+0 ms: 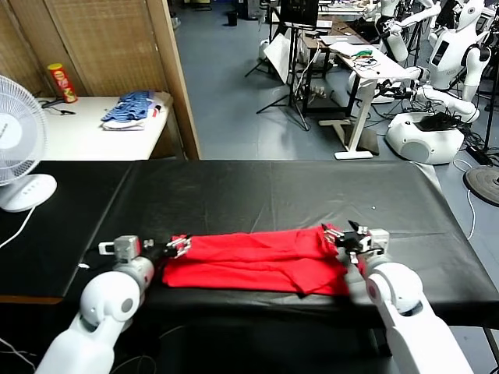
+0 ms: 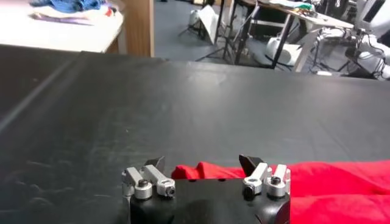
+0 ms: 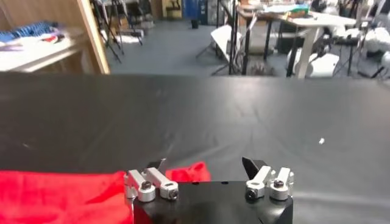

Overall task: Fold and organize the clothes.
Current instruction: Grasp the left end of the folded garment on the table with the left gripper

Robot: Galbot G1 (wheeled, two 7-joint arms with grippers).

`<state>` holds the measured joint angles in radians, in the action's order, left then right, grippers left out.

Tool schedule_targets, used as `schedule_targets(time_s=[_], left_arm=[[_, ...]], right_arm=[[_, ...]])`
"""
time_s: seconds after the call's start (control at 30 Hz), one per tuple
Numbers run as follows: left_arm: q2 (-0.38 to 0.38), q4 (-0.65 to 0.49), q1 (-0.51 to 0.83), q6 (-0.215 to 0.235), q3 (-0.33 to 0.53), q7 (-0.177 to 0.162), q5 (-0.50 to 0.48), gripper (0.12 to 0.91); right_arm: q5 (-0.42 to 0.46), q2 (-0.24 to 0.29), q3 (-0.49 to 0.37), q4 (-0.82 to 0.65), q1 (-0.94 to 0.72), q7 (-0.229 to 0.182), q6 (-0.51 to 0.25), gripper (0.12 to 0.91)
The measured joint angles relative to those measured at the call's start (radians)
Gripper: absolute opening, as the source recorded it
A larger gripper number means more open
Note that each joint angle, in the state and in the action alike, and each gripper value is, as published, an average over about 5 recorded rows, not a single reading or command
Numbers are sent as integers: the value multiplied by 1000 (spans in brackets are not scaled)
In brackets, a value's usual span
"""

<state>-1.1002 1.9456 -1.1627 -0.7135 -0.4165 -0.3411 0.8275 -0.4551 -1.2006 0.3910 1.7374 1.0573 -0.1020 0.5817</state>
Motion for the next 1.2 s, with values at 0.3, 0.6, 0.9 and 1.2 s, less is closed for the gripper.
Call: schedule_targets(time_s=[0.3,0.6,0.9,1.2], left_arm=[[-29,-49,5,74,10,18,-71,271],[-67,-105,18,154,24,65,-242,132],[-56,-93,12,159,6,63,-242,539],[-44,-32,-31,141,-36,57,-153,795]], right_arm=[[72,-50,-18,-29,19,-57,-88,275],[98,-62,-21,-28,35,-32,-128,178],[82,-29,15,54,82,6,-119,629],[48,-3,56,160,135,6,-108,797]])
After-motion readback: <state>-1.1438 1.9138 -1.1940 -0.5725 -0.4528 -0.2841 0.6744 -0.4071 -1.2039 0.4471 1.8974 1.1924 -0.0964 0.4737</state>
